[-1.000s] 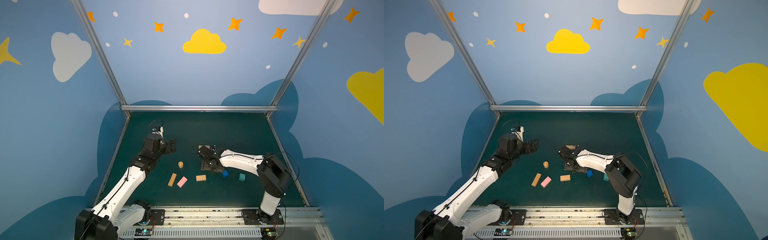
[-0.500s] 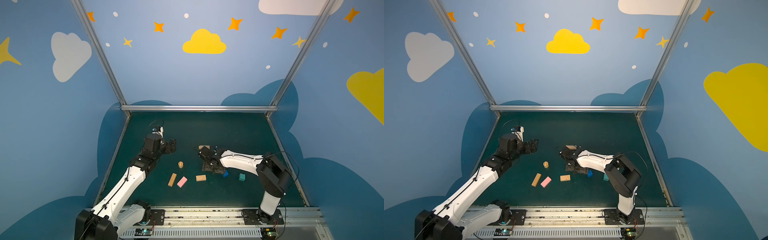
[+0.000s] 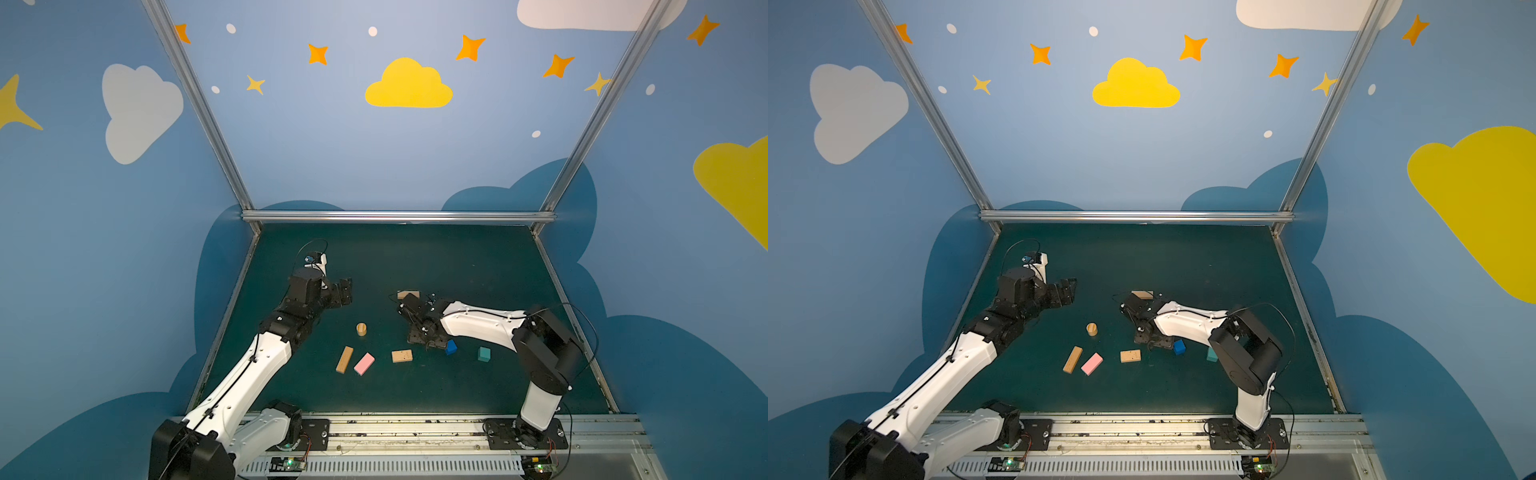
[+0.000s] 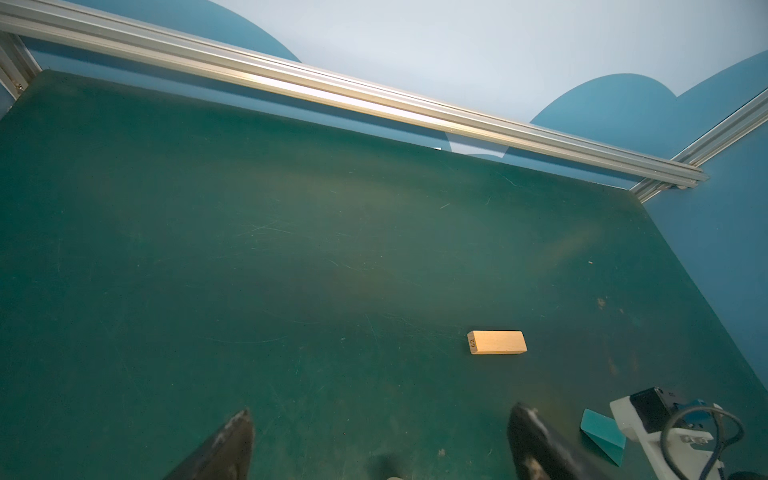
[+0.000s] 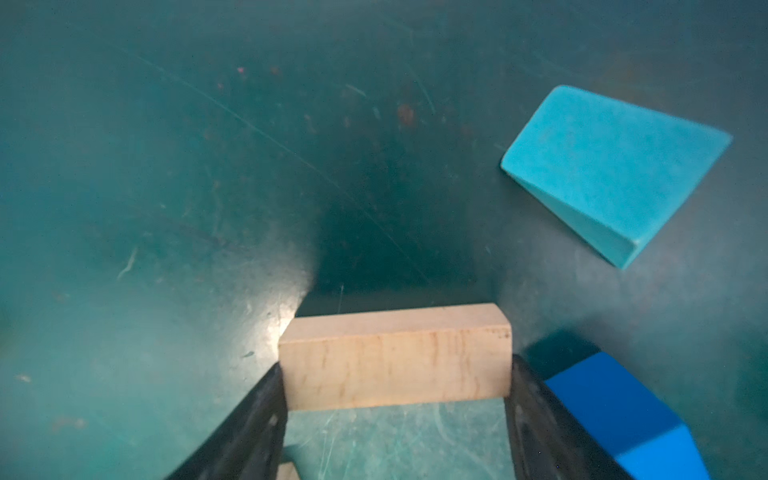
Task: Build the wood block tower
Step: 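Grasp the plain wood bar with the right gripper and lift it, then carry the wood bar with the right gripper over the farther wood bar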
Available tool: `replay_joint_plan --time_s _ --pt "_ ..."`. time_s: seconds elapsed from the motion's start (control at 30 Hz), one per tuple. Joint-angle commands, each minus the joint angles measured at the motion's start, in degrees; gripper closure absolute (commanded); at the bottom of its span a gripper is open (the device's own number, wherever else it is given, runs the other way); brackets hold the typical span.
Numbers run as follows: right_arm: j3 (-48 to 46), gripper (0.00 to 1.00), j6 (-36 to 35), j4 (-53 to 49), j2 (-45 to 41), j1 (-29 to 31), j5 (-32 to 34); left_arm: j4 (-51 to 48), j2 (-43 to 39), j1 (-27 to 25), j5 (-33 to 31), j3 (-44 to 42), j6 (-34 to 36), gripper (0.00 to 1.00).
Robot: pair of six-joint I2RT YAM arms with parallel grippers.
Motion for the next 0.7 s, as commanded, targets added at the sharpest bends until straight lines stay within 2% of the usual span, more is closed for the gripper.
replay_joint_plan --time_s 0.0,0.33,0.67 --pt "-0.69 0.34 -1.96 0.50 -1.09 -0.80 -0.46 0.04 -0.04 -0.11 -0.56 -0.78 0.26 0.05" --pt "6.96 0.34 -13.63 -1.40 -2.94 -7.04 -0.07 -0.11 -0.26 -0.16 -0.74 -0.72 0.28 0.05" --pt "16.49 0.34 -20.83 -1.25 3.96 -13.76 -3.47 -0.63 -0.01 -0.20 -1.88 -0.45 0.52 0.05"
